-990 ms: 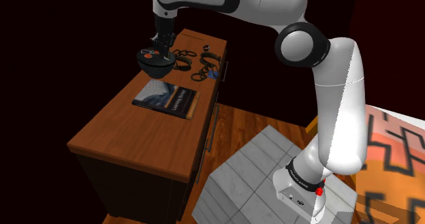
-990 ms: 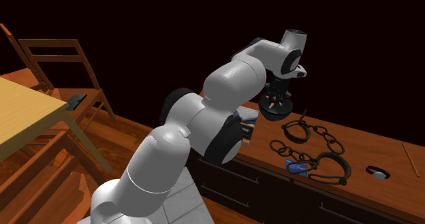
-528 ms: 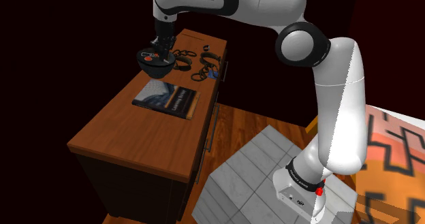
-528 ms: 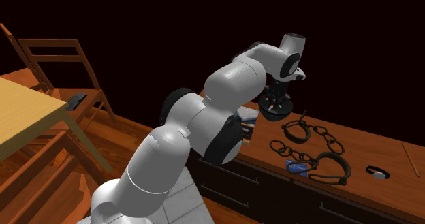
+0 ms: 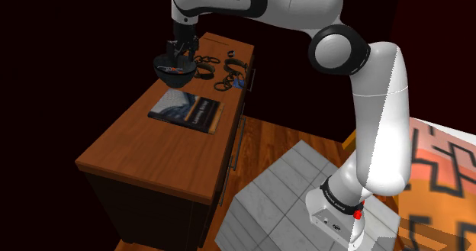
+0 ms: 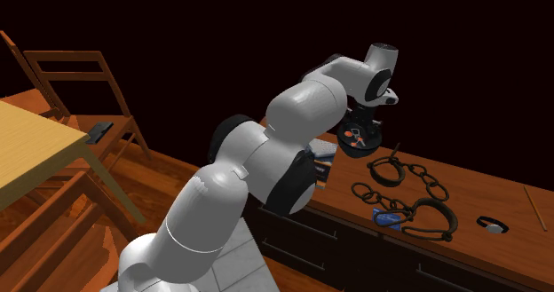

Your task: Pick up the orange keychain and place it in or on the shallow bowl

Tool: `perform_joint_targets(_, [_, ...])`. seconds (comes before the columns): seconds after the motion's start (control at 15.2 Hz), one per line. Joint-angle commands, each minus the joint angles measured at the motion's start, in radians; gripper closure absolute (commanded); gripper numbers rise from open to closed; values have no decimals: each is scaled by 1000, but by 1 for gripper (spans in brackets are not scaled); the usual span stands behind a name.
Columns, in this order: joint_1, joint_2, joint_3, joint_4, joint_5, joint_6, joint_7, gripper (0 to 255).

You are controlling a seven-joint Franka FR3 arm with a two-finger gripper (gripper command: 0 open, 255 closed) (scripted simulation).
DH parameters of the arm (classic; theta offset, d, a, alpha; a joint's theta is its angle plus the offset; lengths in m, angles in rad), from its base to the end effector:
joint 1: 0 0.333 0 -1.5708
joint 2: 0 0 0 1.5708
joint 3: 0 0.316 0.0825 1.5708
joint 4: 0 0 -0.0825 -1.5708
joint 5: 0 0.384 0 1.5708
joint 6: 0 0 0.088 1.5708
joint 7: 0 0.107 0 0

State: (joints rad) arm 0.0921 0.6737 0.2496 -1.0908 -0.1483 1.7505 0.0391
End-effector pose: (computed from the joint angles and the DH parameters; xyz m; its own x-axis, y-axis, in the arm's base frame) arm 0.7172 0.1823 0.4363 0.9622 0.2724 0.0031 0.2724 -0.9622 -0.0089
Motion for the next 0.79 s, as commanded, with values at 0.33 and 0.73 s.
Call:
perform_joint_targets(0.33, [20, 29, -1, 178, -2, -148, -8, 0])
perform_joint_targets(0.73, [20, 29, -1, 178, -2, -148, -8, 0])
